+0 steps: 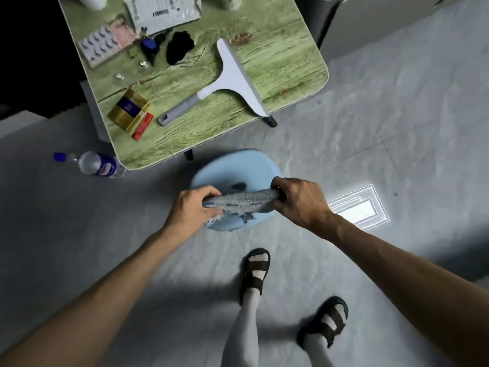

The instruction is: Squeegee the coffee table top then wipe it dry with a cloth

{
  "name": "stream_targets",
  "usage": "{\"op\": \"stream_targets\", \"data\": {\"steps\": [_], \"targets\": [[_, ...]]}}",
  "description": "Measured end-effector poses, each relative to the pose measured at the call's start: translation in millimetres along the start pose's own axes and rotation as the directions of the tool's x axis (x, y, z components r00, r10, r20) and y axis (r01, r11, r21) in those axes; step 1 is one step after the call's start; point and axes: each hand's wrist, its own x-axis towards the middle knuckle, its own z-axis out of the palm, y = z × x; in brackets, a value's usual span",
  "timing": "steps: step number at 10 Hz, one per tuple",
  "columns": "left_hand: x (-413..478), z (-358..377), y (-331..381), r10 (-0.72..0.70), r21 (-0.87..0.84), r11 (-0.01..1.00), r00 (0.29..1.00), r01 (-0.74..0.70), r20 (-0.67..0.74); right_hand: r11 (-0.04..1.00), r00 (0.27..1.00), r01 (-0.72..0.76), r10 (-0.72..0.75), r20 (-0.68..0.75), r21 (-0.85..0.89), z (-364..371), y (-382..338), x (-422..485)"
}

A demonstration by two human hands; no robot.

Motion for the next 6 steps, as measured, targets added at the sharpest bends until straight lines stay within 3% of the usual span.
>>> {"op": "stream_targets", "data": {"steps": [1,3,4,5,6], "targets": [[7,11,-23,-0.029,-0.06,0.998,0.996,0.034,0.081,0.998,0.996,-0.059,0.056,0.071,0.038,8,-5,15],[84,34,-71,-0.185,-0.174,0.967,0.983,0.184,0.01,0.963,0.978,-0.193,0.174,0.112,0.187,49,10,98],[116,50,-92,-0.264,-0.129,0.957,0.964,0.261,-0.009,0.921,0.965,-0.261,0.237,0.114,0.291,77,20,128],[136,63,-89,-0.274,0.085,0.957,0.96,0.278,-0.063,0.93,0.958,-0.287,0.275,0.085,0.23,101,29,142],[134,61,-66,-0.215,0.137,0.966,0.976,0.218,-0.041,0.946,0.961,-0.274,0.262,0.088,0.174,99,33,135]]}}
